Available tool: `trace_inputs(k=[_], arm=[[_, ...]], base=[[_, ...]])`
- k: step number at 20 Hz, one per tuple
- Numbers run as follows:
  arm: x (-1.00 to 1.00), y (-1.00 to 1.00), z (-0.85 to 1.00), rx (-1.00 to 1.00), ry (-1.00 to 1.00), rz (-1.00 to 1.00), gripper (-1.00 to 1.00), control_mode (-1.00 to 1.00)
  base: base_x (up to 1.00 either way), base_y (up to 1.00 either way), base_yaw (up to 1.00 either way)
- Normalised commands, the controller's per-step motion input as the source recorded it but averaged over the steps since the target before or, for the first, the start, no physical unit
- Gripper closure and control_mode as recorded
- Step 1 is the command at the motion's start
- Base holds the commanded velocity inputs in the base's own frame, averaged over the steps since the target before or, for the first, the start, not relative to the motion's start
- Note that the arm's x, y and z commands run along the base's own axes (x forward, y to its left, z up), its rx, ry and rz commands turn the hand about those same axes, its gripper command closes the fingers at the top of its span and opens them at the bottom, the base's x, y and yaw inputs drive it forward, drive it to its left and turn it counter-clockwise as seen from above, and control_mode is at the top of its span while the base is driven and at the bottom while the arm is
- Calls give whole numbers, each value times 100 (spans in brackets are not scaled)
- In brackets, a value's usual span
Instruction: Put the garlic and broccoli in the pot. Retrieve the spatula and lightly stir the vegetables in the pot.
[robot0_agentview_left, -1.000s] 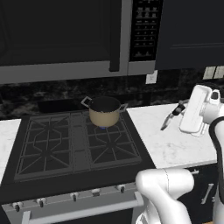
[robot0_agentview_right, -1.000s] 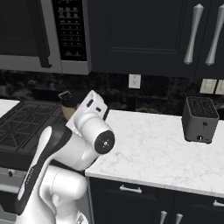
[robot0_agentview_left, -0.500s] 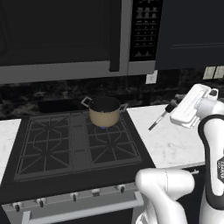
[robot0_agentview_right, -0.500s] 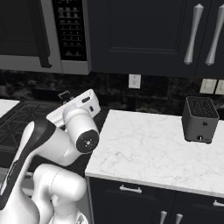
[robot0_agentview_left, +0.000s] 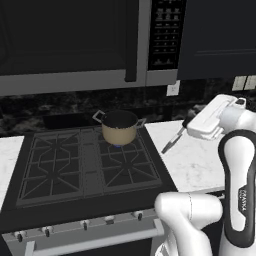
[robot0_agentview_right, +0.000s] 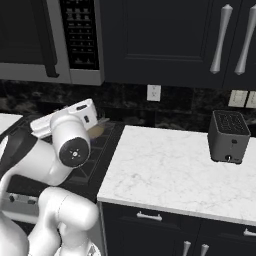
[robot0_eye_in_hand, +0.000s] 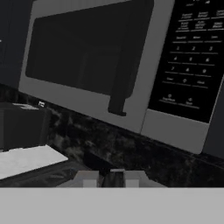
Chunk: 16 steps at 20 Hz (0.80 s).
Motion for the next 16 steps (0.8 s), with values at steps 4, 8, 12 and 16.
trace_inputs(k=[4,8,12,16], arm=[[-6,100,-67,17,-18,-24,100,-100],[15,100,-79,11,-3,-27,100,-100],[13,100,-94,7,-3,-32,100,-100],[0,100,-76,5,-27,-31,100,-100]], base=[[0,0,0],[0,0,0],[0,0,0],[0,0,0]])
